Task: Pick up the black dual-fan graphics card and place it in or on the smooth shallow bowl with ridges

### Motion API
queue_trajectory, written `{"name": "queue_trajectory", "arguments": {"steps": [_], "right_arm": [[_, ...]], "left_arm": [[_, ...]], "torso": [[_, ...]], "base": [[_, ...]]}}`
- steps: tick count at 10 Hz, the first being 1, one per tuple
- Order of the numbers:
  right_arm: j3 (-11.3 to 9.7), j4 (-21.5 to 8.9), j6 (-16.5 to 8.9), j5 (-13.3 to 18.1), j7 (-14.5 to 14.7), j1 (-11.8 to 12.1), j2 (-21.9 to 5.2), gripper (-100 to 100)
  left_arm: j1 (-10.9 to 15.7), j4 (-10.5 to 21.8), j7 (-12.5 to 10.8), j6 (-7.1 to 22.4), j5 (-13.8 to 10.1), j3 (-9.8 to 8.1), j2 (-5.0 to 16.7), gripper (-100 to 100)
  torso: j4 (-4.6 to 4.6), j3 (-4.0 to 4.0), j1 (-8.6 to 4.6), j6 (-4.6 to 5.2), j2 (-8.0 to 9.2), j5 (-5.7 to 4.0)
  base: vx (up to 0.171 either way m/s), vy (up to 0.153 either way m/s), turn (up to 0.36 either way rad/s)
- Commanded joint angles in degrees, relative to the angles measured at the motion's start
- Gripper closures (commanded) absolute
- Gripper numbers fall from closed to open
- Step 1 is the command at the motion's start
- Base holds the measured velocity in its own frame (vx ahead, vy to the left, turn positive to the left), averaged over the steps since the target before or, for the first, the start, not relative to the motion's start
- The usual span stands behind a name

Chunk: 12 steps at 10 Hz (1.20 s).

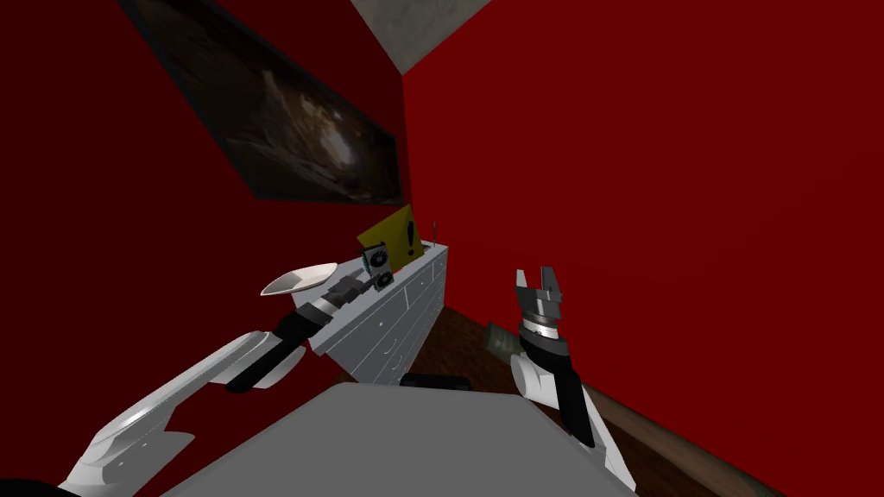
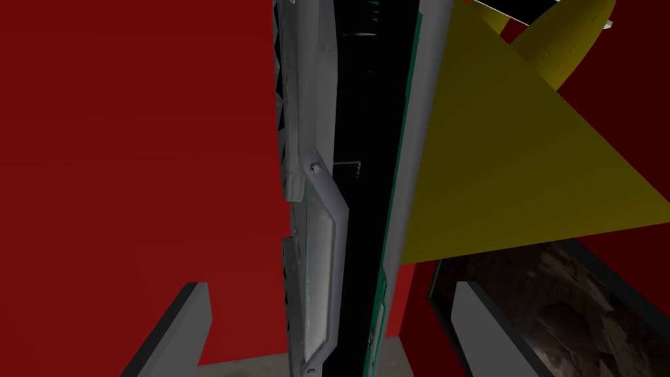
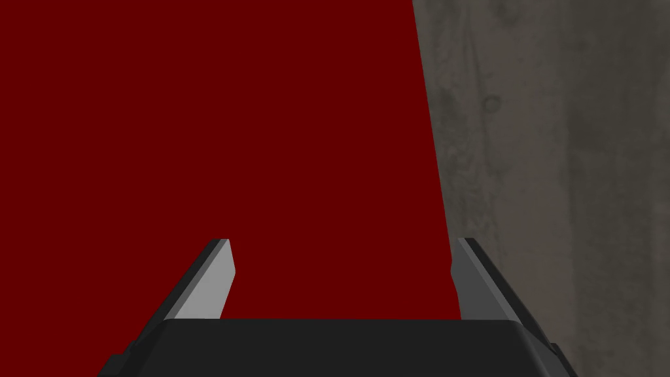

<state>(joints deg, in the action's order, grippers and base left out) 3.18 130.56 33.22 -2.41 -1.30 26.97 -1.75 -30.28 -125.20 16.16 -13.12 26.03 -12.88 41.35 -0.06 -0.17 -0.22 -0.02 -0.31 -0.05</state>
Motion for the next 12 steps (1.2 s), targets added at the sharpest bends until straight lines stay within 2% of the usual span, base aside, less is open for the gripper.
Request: {"name": "queue_trajectory", "arguments": {"steps": [1,2,6,7,8,9,10,12], "right_arm": [[0.0,0.0,0.0,0.0,0.0,0.0,0.0,0],[0.0,0.0,0.0,0.0,0.0,0.0,0.0,0],[0.0,0.0,0.0,0.0,0.0,0.0,0.0,0],[0.0,0.0,0.0,0.0,0.0,0.0,0.0,0],[0.0,0.0,0.0,0.0,0.0,0.0,0.0,0],[0.0,0.0,0.0,0.0,0.0,0.0,0.0,0],[0.0,0.0,0.0,0.0,0.0,0.0,0.0,0],[0.0,0.0,0.0,0.0,0.0,0.0,0.0,0]], "left_arm": [[0.0,0.0,0.0,0.0,0.0,0.00,0.0,-100],[0.0,-0.1,-0.1,0.2,0.0,-0.05,0.1,100],[0.0,-0.2,-0.1,0.2,0.0,-0.06,0.1,100],[0.0,-0.2,-0.1,0.2,0.0,-0.06,0.1,0],[0.0,-0.2,-0.1,0.2,0.0,-0.06,0.1,100],[0.0,-0.2,-0.1,0.2,0.0,-0.06,0.1,0],[0.5,0.5,0.1,0.1,-0.3,-1.69,2.3,100],[0.8,1.3,0.2,0.0,-0.5,-2.87,4.2,100]], "torso": [[0.00,0.00,0.00,0.00,0.00,0.00],[-0.01,0.01,0.04,0.00,0.07,0.00],[0.03,0.15,0.13,0.00,0.30,0.04],[0.03,0.15,0.13,0.00,0.30,0.04],[0.03,0.15,0.14,0.00,0.30,0.05],[0.03,0.15,0.13,0.00,0.30,0.05],[0.03,0.15,0.14,0.00,0.30,0.05],[0.22,0.61,0.41,-0.15,1.10,0.06]], "base": [[0.072,-0.027,0.006],[0.009,-0.004,0.001],[0.001,0.000,0.000],[0.000,0.000,0.000],[0.000,0.000,0.000],[0.000,0.000,0.000],[-0.129,0.009,0.106],[-0.203,0.058,0.066]]}}
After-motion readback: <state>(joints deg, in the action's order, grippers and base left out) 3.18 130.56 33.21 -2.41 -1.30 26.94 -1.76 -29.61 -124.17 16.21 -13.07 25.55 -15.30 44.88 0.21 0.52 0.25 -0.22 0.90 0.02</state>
